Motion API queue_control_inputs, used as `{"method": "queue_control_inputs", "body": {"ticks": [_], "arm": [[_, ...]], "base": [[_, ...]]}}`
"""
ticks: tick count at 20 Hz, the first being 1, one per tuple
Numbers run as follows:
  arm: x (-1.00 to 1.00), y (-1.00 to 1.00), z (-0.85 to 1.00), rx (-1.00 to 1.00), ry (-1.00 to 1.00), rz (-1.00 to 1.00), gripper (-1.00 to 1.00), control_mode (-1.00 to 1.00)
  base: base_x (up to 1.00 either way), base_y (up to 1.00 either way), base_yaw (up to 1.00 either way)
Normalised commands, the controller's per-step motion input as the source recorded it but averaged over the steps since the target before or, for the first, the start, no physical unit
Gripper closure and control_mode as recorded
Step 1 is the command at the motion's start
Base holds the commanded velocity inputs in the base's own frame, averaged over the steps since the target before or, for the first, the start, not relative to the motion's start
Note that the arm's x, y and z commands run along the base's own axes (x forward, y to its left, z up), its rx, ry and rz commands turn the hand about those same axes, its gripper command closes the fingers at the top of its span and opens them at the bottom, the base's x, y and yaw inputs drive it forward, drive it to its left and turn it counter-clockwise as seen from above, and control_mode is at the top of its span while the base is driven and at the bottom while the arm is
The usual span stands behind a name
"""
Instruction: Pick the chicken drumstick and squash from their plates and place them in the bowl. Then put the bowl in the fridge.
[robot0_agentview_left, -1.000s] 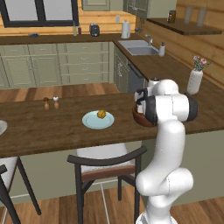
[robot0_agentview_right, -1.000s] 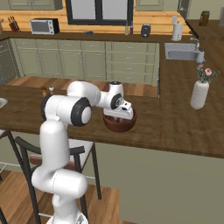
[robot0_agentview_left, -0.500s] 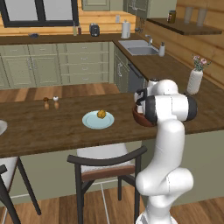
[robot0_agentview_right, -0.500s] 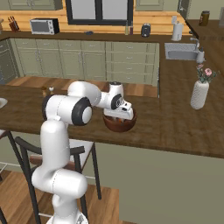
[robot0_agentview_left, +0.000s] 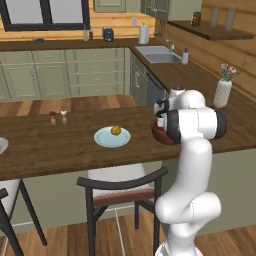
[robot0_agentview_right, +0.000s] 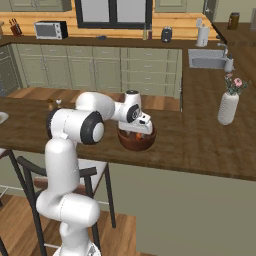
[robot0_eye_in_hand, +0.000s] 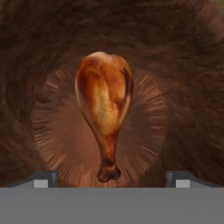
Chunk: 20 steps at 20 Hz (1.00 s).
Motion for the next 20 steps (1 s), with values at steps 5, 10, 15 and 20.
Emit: {"method": "queue_control_inputs", "body": {"ticks": [5, 10, 15, 20], "arm": [[-0.30, 0.27, 0.67, -0.01, -0.01, -0.01, -1.00, -1.00], [-0.46, 0.29, 0.51, 0.00, 0.00, 0.00, -1.00, -1.00], [-0.47, 0.55, 0.21, 0.00, -0.02, 0.00, -1.00, -1.00], [-0.10, 0.97, 0.03, -0.01, 0.00, 0.00, -1.00, -1.00]], "base": [[0.00, 0.00, 0.00], [0.00, 0.00, 0.00], [0.00, 0.00, 0.00], [0.00, 0.00, 0.00]]}}
